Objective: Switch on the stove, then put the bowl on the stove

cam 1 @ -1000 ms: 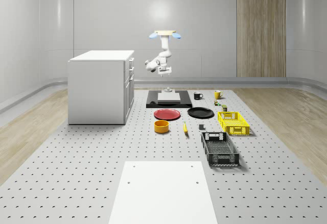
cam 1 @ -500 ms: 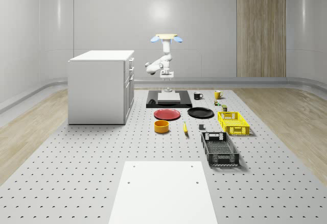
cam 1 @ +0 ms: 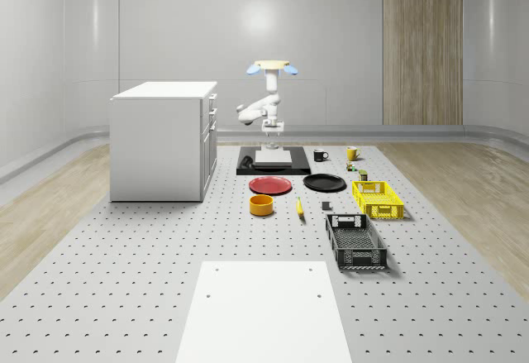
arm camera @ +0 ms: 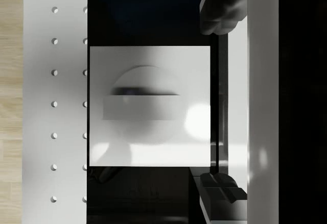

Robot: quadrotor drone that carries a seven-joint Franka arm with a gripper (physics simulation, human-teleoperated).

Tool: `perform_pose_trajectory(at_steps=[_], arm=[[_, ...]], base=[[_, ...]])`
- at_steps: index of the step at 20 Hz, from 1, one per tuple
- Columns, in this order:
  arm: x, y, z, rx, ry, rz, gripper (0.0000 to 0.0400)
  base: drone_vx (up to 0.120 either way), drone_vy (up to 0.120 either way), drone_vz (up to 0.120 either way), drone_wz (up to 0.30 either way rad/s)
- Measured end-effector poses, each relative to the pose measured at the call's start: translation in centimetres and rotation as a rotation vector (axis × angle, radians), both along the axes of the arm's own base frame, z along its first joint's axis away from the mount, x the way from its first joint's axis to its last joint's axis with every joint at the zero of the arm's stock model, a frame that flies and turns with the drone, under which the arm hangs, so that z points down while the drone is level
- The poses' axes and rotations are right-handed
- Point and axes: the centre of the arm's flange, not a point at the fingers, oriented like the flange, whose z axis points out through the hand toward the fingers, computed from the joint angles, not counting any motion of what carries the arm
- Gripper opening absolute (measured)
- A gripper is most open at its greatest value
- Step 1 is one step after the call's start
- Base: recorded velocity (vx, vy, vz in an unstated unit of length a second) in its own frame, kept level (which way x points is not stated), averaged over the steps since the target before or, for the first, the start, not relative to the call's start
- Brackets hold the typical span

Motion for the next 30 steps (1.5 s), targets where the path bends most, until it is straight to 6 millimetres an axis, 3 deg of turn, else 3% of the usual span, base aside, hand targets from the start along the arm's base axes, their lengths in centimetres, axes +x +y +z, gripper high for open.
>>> perform_pose_trajectory(at_steps=[9,30], arm=[[-0.1,0.0,1.6,-0.002,0.000,0.000,0.0400],[-2.7,0.0,5.7,-0.003,0.000,0.001,0.0400]], base=[[0.000,0.013,-0.027,0.000],[0.000,0.000,0.000,0.000]])
